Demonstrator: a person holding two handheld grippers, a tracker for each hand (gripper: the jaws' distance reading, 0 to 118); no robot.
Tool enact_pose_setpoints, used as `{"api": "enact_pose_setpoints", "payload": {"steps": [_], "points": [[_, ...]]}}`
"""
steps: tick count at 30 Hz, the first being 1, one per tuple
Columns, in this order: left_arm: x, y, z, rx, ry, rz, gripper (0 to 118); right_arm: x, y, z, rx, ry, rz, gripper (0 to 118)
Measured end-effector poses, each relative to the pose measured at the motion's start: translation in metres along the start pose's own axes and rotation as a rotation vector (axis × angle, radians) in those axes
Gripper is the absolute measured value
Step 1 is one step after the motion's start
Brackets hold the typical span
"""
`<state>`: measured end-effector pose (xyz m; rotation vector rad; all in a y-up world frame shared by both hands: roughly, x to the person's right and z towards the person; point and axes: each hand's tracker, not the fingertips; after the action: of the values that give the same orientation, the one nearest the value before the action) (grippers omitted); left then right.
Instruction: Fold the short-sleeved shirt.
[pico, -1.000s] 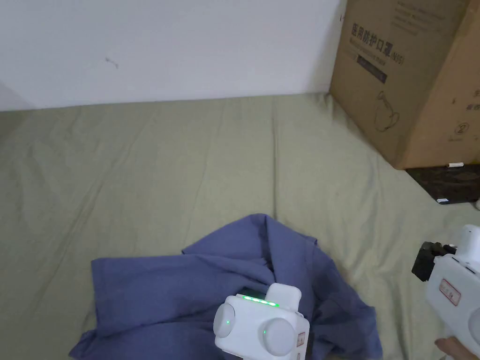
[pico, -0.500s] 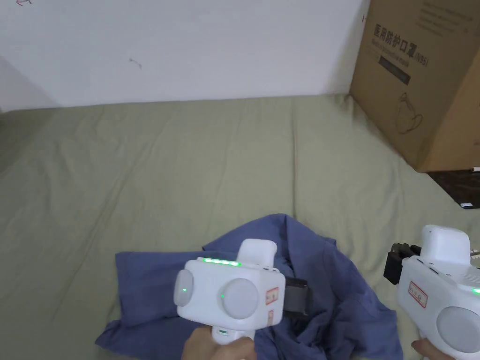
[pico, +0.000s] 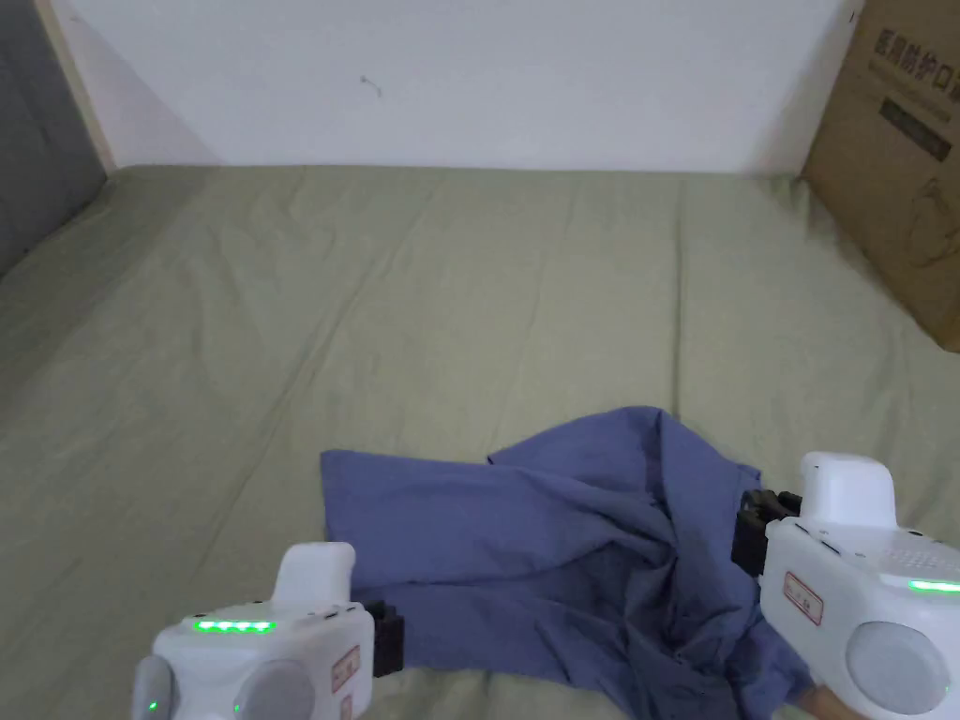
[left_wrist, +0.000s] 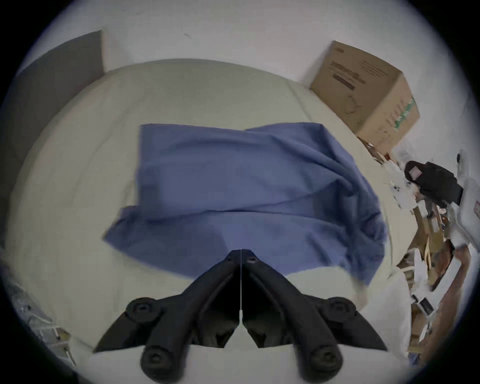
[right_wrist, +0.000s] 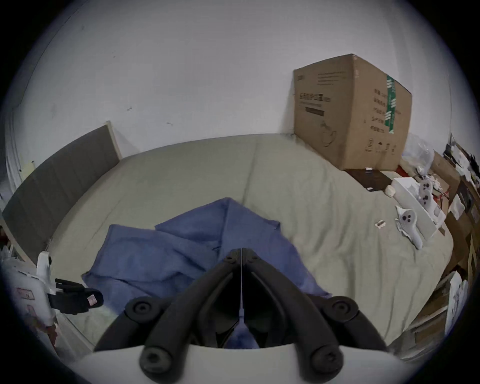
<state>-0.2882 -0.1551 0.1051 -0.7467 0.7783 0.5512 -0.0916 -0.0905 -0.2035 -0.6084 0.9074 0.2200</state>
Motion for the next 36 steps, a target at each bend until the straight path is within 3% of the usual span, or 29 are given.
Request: {"api": "enact_pose_setpoints", "payload": {"steps": [1,3,4,12,17,19,20,21,22,25,29,30,32,36], "points": [[-0.01,-0.003,0.003,0.029,0.028,-0.003,19,-0.002,0.001,-0.001,-0.001,0.001,0.005,0],[-0.038,-0.004,-0.001,0.002,0.091,0.017,69,-0.004,0.003,-0.006,-0.004,0.002,0.018,0],[-0.046,-0.002,-0.003,-0.017,0.109,0.028,83,-0.005,0.004,-0.008,-0.007,0.002,0.023,0],[-0.057,0.019,-0.042,-0.054,0.09,-0.005,85,-0.007,0.002,-0.028,-0.047,-0.006,0.024,0],[-0.038,0.015,-0.051,-0.089,0.141,-0.103,82,-0.003,-0.004,-0.041,-0.088,-0.019,0.023,0],[-0.032,0.021,-0.043,-0.08,0.14,-0.112,72,0.0,-0.005,-0.045,-0.102,-0.023,0.017,0],[-0.027,0.022,-0.042,-0.064,0.184,-0.18,50,0.002,-0.005,-0.048,-0.107,-0.023,0.012,0],[-0.023,0.023,-0.036,-0.06,0.185,-0.215,15,0.004,-0.003,-0.049,-0.109,-0.024,0.009,0],[-0.019,0.025,-0.035,-0.075,0.201,-0.253,0,0.007,-0.001,-0.05,-0.113,-0.023,-0.003,0],[-0.011,0.025,-0.027,-0.072,0.186,-0.295,0,0.022,0.017,-0.053,-0.085,0.041,-0.09,0],[-0.02,0.03,-0.021,-0.067,0.171,-0.249,0,0.044,0.058,-0.081,-0.086,0.063,-0.095,3],[-0.023,0.033,-0.019,-0.058,0.159,-0.214,0,0.048,0.072,-0.096,-0.15,0.089,-0.094,21],[-0.028,0.039,-0.015,-0.06,0.14,-0.175,0,0.053,0.088,-0.124,-0.141,0.128,-0.094,94],[-0.031,0.039,-0.015,-0.059,0.127,-0.142,0,0.038,0.111,-0.194,-0.254,0.084,0.012,94]]}}
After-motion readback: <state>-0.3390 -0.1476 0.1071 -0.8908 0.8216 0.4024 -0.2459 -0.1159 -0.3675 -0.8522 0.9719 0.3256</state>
